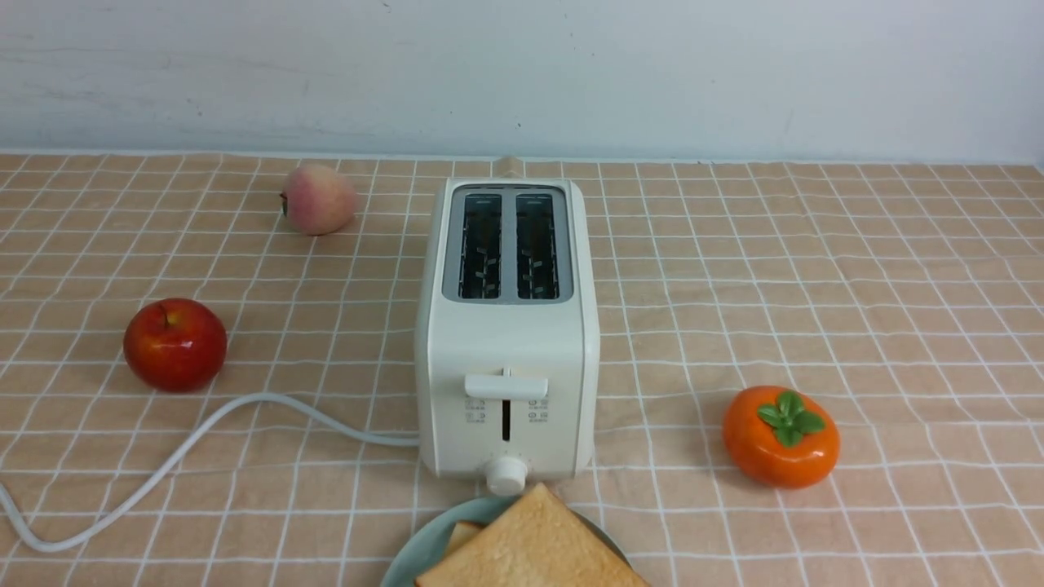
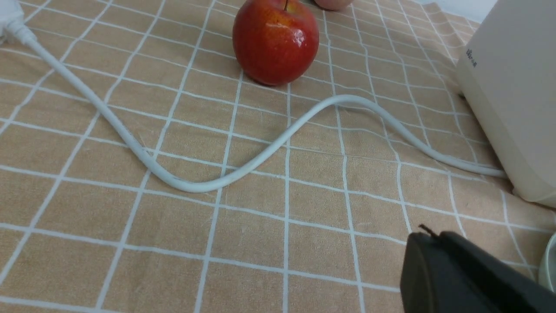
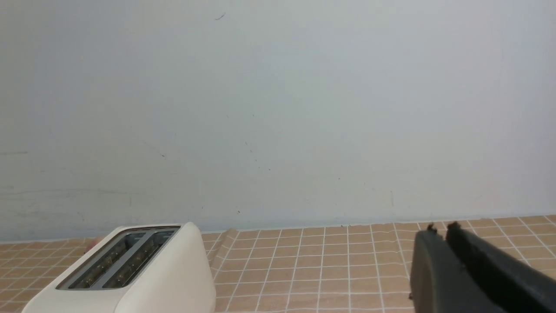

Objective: Take toasted bread from bread machine on light coffee tablecloth place on plate.

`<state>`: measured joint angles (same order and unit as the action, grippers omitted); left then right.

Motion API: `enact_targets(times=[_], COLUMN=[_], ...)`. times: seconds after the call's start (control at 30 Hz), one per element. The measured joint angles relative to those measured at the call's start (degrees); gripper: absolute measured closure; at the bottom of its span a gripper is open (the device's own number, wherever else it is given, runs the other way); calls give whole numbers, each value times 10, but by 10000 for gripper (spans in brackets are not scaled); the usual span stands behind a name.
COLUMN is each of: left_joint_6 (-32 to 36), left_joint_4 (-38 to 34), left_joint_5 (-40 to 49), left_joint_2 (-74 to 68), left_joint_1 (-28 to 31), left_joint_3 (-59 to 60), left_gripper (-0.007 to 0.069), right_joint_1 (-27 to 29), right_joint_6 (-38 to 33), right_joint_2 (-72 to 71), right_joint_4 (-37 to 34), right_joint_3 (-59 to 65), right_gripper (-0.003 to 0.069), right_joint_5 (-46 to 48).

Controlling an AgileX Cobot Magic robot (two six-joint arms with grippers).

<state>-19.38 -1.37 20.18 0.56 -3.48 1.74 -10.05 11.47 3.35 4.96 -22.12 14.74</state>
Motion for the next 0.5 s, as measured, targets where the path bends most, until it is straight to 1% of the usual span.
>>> enact_targets(times=[0.5], left_joint_6=[0], left_joint_4=[0], left_joint_5=[0], left_joint_2=[0], left_joint_1=[0], left_joint_3=[0], left_gripper=[624], right_joint_1=[0], right_joint_6=[0], right_joint_2=[0], right_joint_4=[2], right_joint_3=[0], right_gripper=[618], right_joint_5=[0])
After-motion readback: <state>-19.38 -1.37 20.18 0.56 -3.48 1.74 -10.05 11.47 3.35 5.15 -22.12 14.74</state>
